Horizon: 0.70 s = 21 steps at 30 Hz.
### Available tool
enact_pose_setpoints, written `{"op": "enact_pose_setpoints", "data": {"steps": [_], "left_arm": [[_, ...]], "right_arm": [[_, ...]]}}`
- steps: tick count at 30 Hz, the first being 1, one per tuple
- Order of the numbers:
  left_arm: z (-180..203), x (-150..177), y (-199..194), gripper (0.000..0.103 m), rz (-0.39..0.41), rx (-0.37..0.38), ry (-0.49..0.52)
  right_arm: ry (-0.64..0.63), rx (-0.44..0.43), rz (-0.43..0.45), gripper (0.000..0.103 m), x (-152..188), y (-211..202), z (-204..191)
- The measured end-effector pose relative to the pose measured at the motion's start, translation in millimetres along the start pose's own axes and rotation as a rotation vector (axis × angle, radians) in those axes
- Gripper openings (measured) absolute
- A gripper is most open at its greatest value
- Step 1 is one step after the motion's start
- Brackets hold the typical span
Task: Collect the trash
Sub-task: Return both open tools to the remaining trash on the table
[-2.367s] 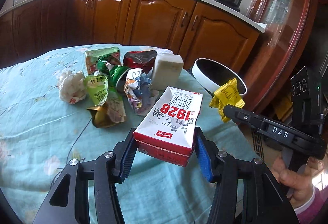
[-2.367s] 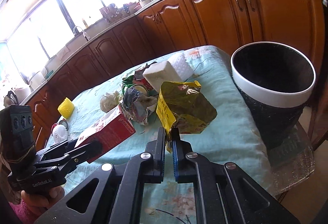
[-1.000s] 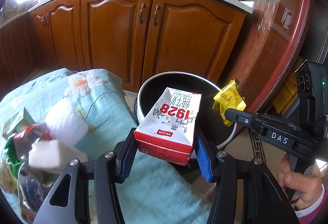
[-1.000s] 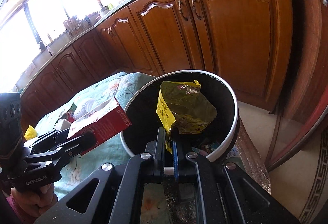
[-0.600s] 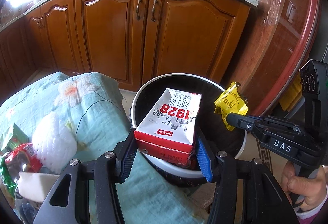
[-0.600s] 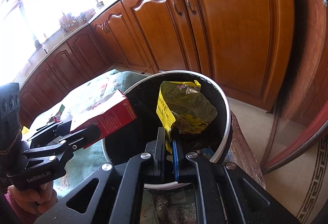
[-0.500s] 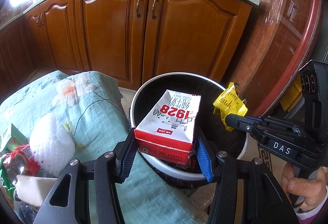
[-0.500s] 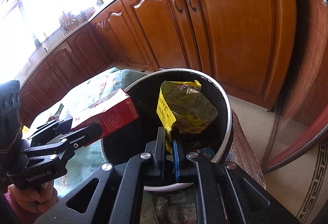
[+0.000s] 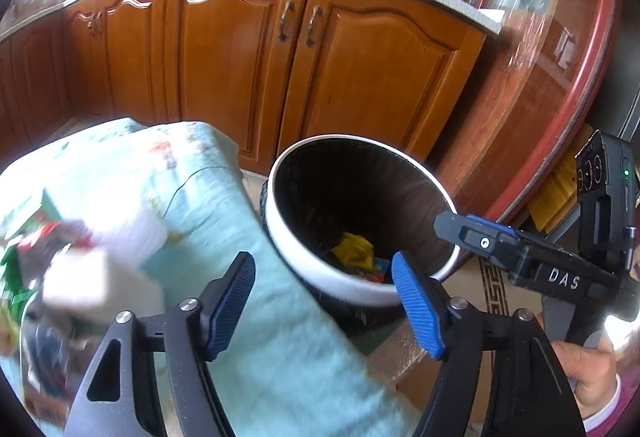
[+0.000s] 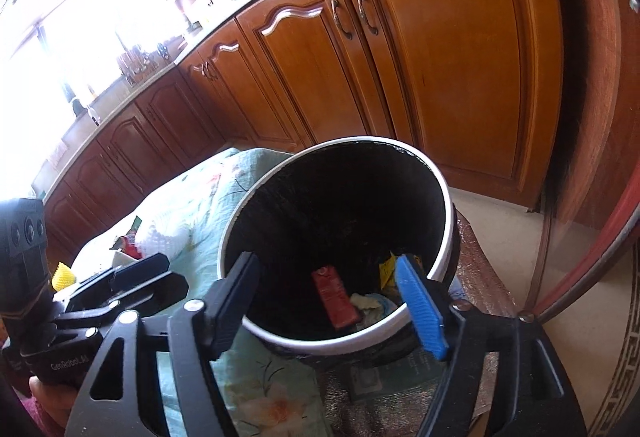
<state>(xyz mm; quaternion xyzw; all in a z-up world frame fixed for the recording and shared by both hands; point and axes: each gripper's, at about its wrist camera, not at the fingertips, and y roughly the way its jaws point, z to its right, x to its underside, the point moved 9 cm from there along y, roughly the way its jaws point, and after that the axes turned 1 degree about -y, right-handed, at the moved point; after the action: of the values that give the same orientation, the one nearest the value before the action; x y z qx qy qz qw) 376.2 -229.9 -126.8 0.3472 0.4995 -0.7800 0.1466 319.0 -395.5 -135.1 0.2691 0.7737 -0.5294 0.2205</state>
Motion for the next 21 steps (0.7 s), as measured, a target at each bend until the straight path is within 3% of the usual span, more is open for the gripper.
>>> {"op": "enact_pose_setpoints", "data": {"steps": [10,21], "left_arm": [[-38.2,48.8,-53.5,0.072,0.003,-0.032,-0.068],[-82.7,86.8,-116.8,0.071,0.041,-0.119,-0.153]], "right_arm": [[0.027,-0.072,0.018,0.083,28.8,-8.9,-42.9],[0.029,-0.135,-0.037,0.084,69.3,2.9,-92.2]]}}
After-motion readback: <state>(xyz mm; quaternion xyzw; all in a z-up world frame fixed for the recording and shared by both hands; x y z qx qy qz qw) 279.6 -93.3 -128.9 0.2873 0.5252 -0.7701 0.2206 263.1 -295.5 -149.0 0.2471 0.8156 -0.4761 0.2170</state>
